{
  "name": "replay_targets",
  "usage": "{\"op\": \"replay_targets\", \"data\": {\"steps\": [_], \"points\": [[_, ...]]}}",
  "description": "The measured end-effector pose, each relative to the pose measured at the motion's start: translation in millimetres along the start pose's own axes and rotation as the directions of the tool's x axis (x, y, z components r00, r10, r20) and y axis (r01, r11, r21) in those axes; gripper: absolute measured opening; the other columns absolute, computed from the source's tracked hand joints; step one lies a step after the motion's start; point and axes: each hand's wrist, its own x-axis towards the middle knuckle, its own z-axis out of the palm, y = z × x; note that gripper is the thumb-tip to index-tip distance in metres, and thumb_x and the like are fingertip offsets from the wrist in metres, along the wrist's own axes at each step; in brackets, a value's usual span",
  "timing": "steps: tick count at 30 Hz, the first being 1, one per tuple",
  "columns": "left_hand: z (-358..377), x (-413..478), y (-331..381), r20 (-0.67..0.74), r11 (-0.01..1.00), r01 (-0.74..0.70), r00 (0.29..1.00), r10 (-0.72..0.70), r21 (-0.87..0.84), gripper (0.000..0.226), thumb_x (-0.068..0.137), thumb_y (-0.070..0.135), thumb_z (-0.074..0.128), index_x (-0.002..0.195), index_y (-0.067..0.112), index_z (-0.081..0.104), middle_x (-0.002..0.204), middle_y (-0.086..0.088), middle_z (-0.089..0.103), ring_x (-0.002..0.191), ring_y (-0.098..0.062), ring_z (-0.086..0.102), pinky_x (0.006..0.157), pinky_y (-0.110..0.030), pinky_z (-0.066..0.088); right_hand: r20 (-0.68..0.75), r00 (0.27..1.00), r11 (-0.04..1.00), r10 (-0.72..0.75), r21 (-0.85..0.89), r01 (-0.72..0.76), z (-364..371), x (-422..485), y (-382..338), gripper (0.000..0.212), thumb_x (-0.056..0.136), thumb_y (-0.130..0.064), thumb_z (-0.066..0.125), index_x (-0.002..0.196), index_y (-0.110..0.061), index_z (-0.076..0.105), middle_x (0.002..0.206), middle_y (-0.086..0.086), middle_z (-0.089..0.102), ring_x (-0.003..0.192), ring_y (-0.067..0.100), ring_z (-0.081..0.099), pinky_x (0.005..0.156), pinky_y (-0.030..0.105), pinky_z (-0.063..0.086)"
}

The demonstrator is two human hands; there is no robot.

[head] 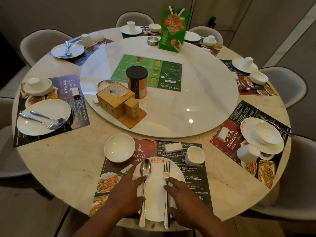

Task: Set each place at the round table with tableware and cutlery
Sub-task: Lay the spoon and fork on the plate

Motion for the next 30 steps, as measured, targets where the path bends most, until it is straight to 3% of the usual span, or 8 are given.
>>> {"op": "replay_targets", "data": {"steps": [26,30], "points": [[12,5,-10,-0.014,0.999,0.031,0.999,-0.031,-0.018,0.075,0.082,0.054,0.065,0.146,0.049,0.027,0.164,0.007,-0.004,0.150,-0.022,0.011,0.115,-0.040,0.031,-0.029,1.000,0.999,0.008,0.033,-0.007,4,4,6,0.072,0.093,-0.036,0.062,0.155,-0.031,0.025,0.165,-0.011,0.006,0.150,0.018,0.013,0.120,0.034,0.019],[11,3,-13,-0.084,0.997,0.033,0.996,-0.038,-0.069,0.072,0.086,0.046,0.064,0.147,0.044,0.026,0.162,0.006,0.010,0.147,-0.020,0.022,0.112,-0.037,0.037,-0.211,0.969,0.984,0.132,0.146,-0.102,10,1,8,0.059,0.095,-0.036,0.058,0.149,-0.034,0.036,0.157,-0.009,0.027,0.142,0.014,0.029,0.115,0.029,0.032]]}}
